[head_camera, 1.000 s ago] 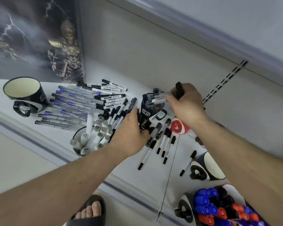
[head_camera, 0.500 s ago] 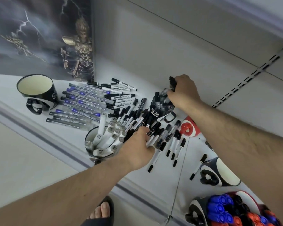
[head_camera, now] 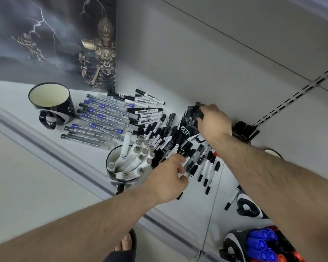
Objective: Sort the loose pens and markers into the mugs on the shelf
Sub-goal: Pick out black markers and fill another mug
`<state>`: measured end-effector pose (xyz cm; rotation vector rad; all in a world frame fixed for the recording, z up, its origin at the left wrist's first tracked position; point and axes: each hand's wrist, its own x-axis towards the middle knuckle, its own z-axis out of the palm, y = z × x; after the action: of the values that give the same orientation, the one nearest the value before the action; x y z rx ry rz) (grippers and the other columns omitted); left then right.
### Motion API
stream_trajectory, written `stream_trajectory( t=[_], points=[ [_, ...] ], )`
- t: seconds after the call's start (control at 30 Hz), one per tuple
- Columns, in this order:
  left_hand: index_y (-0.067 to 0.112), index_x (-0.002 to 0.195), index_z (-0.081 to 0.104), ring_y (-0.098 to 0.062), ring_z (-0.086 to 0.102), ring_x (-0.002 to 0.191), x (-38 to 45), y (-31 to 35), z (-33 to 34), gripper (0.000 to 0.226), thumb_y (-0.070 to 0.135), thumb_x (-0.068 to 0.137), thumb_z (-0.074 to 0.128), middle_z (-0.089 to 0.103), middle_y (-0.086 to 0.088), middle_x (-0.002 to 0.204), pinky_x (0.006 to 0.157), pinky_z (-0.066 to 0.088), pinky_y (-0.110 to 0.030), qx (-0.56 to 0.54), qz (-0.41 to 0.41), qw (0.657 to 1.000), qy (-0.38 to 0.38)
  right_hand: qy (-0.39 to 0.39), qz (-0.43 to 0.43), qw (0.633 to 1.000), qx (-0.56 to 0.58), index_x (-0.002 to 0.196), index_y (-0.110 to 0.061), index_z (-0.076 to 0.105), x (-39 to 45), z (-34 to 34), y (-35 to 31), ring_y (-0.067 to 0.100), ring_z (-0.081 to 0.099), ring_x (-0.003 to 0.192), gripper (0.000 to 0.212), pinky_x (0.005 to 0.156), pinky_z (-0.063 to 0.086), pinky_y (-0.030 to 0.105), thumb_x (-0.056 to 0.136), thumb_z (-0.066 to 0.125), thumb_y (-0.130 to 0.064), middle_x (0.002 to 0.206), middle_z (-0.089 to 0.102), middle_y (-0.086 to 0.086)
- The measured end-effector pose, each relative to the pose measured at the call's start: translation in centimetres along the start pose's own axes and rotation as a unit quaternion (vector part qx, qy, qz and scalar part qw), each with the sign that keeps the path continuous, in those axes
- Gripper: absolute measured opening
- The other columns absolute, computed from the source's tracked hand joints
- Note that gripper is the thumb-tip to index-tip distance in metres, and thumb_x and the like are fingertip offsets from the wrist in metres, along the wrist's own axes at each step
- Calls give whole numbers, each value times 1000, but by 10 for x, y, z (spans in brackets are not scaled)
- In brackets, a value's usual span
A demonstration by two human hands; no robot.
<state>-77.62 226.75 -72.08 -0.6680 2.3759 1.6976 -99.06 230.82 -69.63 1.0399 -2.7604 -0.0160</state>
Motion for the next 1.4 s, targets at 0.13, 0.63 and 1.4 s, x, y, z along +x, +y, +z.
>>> stream_trajectory(
  t=[0.13,0.63,1.4],
  points=[
    [22,131,42,-4,53,66,4,1,-1,41,17,92,53,57,14,97,61,47,-17,-24,-10,1000,1,-92,-91,991,14,115,-21,69,2,4,-5,24,62,104,24,82,53,33,95,56,-25,122,62,0],
    [32,118,47,-19,59,106,4,30,18,24,44,100,37,58,6,111,98,49,-44,-315,-81,945,37,87,389,688,606,75,-12,61,-105,-86,15,11,45,42,41,50,38,21,96,50,-45,54,50,-2],
    [26,93,68,-10,40,50,20,53,56,19,20,100,52,64,3,69,48,32,-23,-257,-32,966,-30,-47,353,720,596,95,-8,63,-146,-68,54,15,41,42,9,43,35,28,92,67,-16,62,51,8]
  ],
)
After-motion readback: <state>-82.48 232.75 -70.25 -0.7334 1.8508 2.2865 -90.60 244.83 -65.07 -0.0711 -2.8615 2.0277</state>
